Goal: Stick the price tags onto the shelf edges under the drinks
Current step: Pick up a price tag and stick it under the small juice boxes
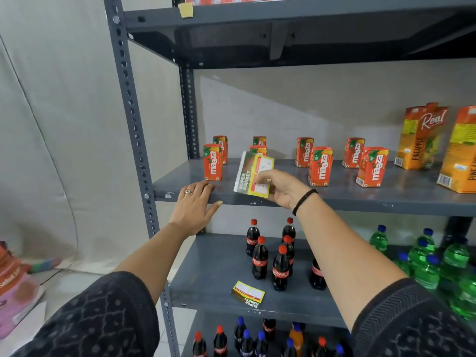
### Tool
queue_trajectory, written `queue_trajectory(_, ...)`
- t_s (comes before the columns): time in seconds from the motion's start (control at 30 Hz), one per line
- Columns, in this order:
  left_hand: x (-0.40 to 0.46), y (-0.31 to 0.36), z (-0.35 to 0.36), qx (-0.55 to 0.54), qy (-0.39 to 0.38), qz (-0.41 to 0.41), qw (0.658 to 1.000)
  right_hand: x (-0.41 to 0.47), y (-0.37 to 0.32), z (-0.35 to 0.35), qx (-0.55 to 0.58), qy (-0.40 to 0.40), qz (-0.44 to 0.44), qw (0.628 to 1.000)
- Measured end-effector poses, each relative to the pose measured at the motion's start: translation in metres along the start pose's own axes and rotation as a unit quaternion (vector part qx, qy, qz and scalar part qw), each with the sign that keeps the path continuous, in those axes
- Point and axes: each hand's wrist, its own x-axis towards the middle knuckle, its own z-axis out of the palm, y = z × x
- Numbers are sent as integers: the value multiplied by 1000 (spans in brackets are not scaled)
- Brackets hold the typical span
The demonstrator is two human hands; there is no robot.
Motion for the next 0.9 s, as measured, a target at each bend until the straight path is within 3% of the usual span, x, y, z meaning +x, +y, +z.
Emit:
queue_trajectory(0.47,-1,8,-5,-3,-8,-15,1000,-17,7,-30,42,37,-121,991)
queue_trajectory(0.7,0,10,-7,-8,-23,-24,999,-19,5,-39,86,32,-105,990)
queue_trajectory(0.9,0,12,-10,-7,-30,-26,999,-22,4,-51,50,45,-126,990)
